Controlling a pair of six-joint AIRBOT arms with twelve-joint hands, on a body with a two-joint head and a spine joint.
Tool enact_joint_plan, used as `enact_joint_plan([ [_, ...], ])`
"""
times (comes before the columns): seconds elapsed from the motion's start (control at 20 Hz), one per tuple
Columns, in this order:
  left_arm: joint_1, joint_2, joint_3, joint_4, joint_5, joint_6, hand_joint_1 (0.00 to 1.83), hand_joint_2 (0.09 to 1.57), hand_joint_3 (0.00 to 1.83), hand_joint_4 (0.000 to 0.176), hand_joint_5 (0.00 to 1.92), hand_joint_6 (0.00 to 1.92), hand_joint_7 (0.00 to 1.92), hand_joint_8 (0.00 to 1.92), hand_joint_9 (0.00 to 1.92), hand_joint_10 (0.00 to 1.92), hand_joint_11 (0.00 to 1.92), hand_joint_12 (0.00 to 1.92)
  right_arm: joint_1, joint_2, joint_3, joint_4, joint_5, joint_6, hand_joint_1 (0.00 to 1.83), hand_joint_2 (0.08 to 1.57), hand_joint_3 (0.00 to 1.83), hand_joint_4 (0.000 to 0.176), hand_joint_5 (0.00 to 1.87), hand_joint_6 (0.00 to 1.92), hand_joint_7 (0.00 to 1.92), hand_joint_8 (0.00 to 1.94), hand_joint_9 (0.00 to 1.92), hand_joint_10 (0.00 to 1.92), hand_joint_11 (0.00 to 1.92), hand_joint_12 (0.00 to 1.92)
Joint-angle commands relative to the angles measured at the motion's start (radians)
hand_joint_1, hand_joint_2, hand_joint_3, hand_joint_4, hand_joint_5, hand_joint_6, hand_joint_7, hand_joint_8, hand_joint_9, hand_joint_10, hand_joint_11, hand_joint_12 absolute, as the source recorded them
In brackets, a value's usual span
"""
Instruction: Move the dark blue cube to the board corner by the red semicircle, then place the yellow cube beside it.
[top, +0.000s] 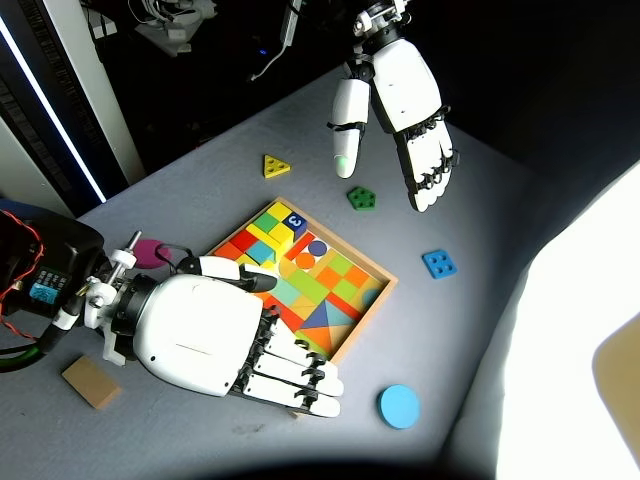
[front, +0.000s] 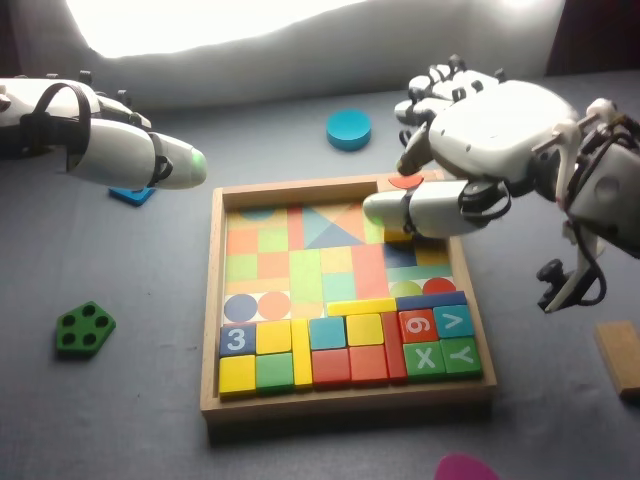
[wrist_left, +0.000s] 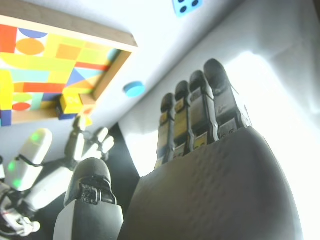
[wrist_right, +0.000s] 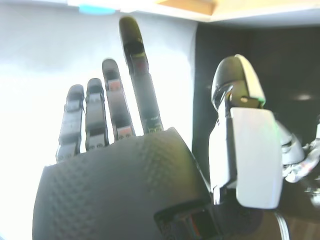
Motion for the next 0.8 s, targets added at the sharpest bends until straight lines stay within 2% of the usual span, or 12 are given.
enact_joint_plan([
  [0.0,-0.012,-0.003,0.002,0.043,-0.037,-0.004,0.0,1.16,0.0,0.0,0.15,0.0,0.18,0.0,0.13,0.0,0.0,0.42,0.015,0.013,-0.005,-0.031,0.09,0.009,0.0,1.12,0.0,0.0,0.77,0.0,0.21,0.0,0.04,0.01,0.0,0.0],
  [0.15,-0.012,0.0,-0.002,0.043,-0.037,0.002,0.0,1.17,0.0,0.0,0.15,0.0,0.18,0.0,0.12,0.0,0.0,0.4,0.043,0.054,-0.051,-0.031,0.106,0.009,0.0,1.13,0.0,0.0,0.76,0.0,0.2,0.0,0.02,0.0,0.0,0.0],
  [0.4,-0.02,0.001,-0.001,0.034,-0.045,0.004,0.0,1.18,0.0,0.0,0.19,0.01,0.22,0.01,0.16,0.01,0.0,0.49,0.107,0.188,-0.207,-0.031,0.129,-0.041,0.0,1.13,0.0,0.0,0.66,0.0,0.24,0.01,0.11,0.04,0.06,0.03],
  [0.45,-0.027,-0.001,0.002,0.033,-0.04,0.006,0.0,1.18,0.0,0.0,0.2,0.01,0.25,0.01,0.18,0.01,0.0,0.52,0.114,0.208,-0.23,-0.031,0.129,-0.048,0.0,1.13,0.0,0.0,0.65,0.0,0.3,0.01,0.17,0.01,0.01,0.36],
  [0.5,-0.033,-0.003,0.005,0.033,-0.039,0.022,0.0,1.19,0.0,0.0,0.22,0.01,0.27,0.01,0.2,0.01,0.0,0.58,0.124,0.241,-0.267,-0.031,0.125,-0.051,0.0,1.14,0.0,0.0,0.65,0.0,0.35,0.01,0.22,0.03,0.0,0.58],
  [0.55,-0.034,-0.002,0.006,0.033,-0.039,0.029,0.0,1.19,0.0,0.0,0.23,0.01,0.31,0.02,0.24,0.02,0.0,0.67,0.132,0.279,-0.304,-0.031,0.112,-0.055,0.0,1.14,0.0,0.0,0.65,0.0,0.39,0.01,0.26,0.03,0.0,0.72],
  [0.6,-0.034,-0.002,0.006,0.033,-0.039,0.029,0.0,1.2,0.0,0.0,0.27,0.01,0.39,0.01,0.34,0.03,0.0,0.84,0.134,0.299,-0.323,-0.031,0.11,-0.057,0.0,1.15,0.0,0.0,0.67,0.01,0.45,0.02,0.31,0.04,0.0,0.93],
  [0.65,-0.034,-0.001,0.005,0.033,-0.039,0.029,0.0,1.21,0.0,0.0,0.33,0.01,0.5,0.01,0.46,0.04,0.07,0.98,0.135,0.32,-0.342,-0.032,0.107,-0.059,0.0,1.15,0.0,0.0,0.71,0.02,0.55,0.04,0.43,0.08,0.0,1.25],
  [0.7,-0.036,-0.001,0.005,0.034,-0.039,0.03,0.01,1.22,0.0,0.0,0.4,0.01,0.6,0.01,0.59,0.05,0.14,1.06,0.135,0.33,-0.354,-0.035,0.101,-0.059,0.0,1.16,0.0,0.0,0.72,0.03,0.6,0.05,0.51,0.12,0.0,1.41],
  [0.75,-0.036,-0.001,0.003,0.034,-0.039,0.03,0.0,1.23,0.0,0.0,0.46,0.02,0.7,0.02,0.69,0.06,0.21,1.16,0.13,0.331,-0.355,-0.045,0.101,-0.059,0.0,1.17,0.0,0.0,0.78,0.04,0.74,0.04,0.65,0.25,0.09,1.51],
])
